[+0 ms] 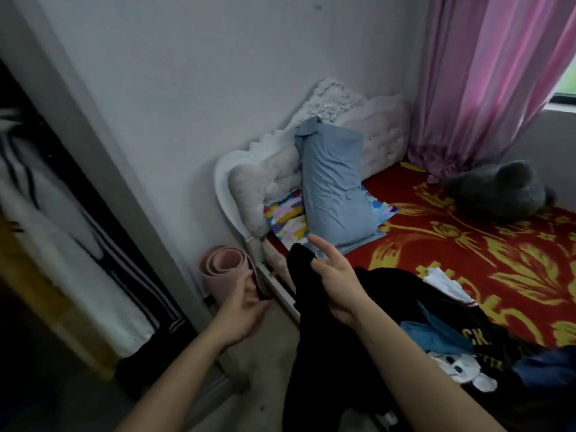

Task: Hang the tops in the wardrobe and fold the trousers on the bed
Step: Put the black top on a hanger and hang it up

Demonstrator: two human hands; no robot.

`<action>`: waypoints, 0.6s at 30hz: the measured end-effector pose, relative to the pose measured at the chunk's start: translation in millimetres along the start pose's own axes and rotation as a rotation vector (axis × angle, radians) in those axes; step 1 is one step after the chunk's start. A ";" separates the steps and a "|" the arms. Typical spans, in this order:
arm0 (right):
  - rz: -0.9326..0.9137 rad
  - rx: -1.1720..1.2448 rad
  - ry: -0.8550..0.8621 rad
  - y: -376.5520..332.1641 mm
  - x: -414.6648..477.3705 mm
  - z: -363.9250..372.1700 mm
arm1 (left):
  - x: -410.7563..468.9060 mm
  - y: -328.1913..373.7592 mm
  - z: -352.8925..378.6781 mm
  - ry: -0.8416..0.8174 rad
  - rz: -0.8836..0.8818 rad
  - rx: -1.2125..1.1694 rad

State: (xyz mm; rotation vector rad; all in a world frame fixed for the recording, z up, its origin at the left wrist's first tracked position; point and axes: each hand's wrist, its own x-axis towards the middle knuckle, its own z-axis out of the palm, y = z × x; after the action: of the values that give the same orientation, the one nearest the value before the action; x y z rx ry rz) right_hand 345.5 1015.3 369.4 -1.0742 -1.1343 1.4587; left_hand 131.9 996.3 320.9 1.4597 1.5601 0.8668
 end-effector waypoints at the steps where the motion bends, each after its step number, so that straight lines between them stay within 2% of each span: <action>1: -0.017 0.009 -0.090 -4.6 -7.7 20.8 | -5.5 -6.6 -15.5 0.021 0.059 0.089; 4: -0.059 0.050 -0.311 -12.4 -27.0 82.1 | -29.0 -10.1 -66.2 -0.017 0.148 0.124; 6: -0.078 0.041 -0.355 -12.5 -33.5 121.2 | -48.2 -7.2 -97.0 -0.058 0.238 0.141; 8: -0.129 0.028 -0.303 -5.9 -34.6 157.8 | -63.7 -13.4 -126.0 -0.081 0.356 0.101; 11: -0.191 0.038 -0.003 16.6 -31.8 199.4 | -88.7 -25.2 -168.2 -0.054 0.304 -0.070; 13: -0.121 0.111 0.131 38.0 -32.2 220.9 | -101.3 -36.2 -194.6 0.000 0.298 -0.080; 15: -0.025 0.246 0.119 63.2 -37.1 243.1 | -111.0 -47.7 -221.5 0.067 0.316 -0.110; 18: 0.007 0.277 -0.092 102.0 -49.6 277.0 | -121.5 -60.9 -258.0 0.182 0.329 -0.168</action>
State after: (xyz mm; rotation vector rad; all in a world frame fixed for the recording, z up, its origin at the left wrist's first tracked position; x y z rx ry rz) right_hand 65.9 919.1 322.9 -0.8260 -0.9579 1.6298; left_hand -126.7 881.2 391.2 1.5732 1.3548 1.3215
